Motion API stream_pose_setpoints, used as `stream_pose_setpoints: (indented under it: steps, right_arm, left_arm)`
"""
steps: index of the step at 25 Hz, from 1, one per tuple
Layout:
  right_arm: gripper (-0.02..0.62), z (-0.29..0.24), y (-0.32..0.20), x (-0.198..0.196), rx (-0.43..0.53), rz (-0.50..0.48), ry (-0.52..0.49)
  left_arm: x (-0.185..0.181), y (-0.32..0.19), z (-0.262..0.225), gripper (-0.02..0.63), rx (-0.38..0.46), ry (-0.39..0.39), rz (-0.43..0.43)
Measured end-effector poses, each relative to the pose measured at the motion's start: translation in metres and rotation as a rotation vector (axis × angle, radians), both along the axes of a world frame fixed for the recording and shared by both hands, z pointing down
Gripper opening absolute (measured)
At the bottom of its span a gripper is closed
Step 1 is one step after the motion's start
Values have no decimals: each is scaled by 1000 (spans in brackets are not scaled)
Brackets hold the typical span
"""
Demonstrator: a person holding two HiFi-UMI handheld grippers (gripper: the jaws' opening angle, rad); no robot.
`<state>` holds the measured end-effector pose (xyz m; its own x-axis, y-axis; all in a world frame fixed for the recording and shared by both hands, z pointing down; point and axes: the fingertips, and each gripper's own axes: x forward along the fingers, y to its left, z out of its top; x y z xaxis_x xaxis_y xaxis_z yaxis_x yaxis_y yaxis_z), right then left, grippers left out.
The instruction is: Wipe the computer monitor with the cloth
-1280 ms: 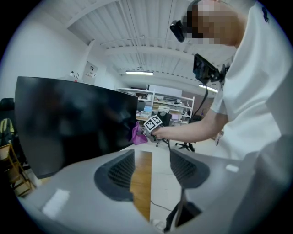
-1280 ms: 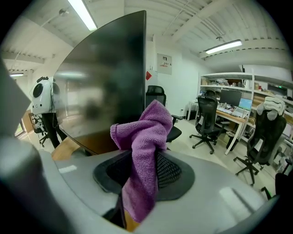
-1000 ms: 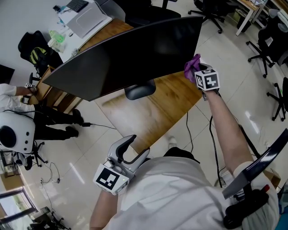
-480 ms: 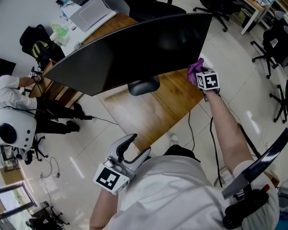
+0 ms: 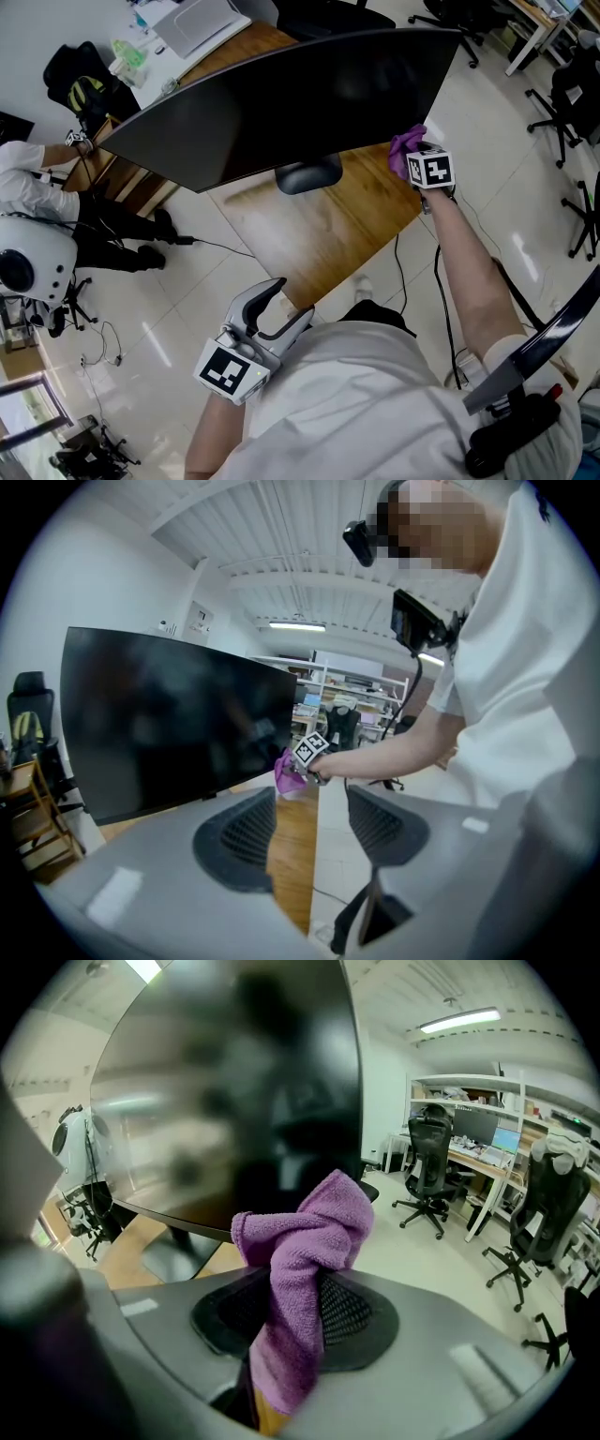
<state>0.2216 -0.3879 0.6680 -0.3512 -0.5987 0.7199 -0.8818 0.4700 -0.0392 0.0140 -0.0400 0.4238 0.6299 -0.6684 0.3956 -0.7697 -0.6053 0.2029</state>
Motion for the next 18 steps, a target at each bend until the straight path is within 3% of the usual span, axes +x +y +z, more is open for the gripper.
stream_pose_setpoints:
  steps: [18]
  right_arm:
    - [130,-1,29,-87,-19,-46,-29]
  left_arm:
    - [-51,18,-7,261,5,11,-29]
